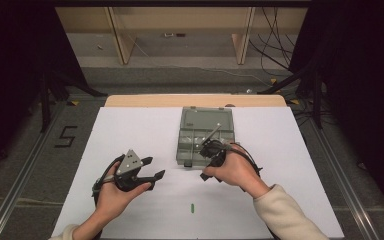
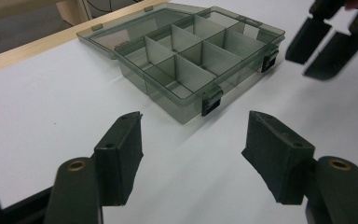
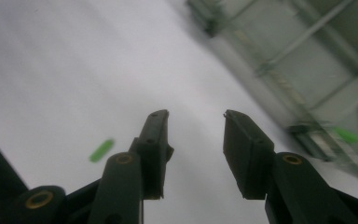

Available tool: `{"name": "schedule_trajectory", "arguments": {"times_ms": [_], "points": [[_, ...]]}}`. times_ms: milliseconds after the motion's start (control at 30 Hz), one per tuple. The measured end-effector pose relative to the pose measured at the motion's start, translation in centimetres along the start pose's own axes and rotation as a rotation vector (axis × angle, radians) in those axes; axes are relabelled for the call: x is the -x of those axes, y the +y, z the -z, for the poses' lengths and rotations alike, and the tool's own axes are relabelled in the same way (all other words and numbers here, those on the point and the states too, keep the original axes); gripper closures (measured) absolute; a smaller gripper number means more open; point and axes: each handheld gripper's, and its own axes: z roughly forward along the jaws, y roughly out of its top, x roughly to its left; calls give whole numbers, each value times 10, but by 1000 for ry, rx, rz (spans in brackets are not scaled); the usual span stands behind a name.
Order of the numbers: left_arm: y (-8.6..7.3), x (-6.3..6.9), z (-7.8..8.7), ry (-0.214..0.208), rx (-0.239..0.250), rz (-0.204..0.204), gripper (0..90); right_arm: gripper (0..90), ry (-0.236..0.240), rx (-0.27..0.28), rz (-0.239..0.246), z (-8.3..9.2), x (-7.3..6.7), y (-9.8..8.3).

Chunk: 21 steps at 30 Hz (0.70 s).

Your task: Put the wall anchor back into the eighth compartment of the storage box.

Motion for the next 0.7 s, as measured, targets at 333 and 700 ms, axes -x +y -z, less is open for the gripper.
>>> {"name": "schedule_trajectory", "arguments": {"times_ms": [333, 700], "points": [[0, 1, 0, 0, 1, 10, 363, 585, 46, -63, 31, -28, -32, -12], [0, 0, 0, -6, 0, -2, 363, 584, 80, -126, 24, -47, -56, -12]]}}
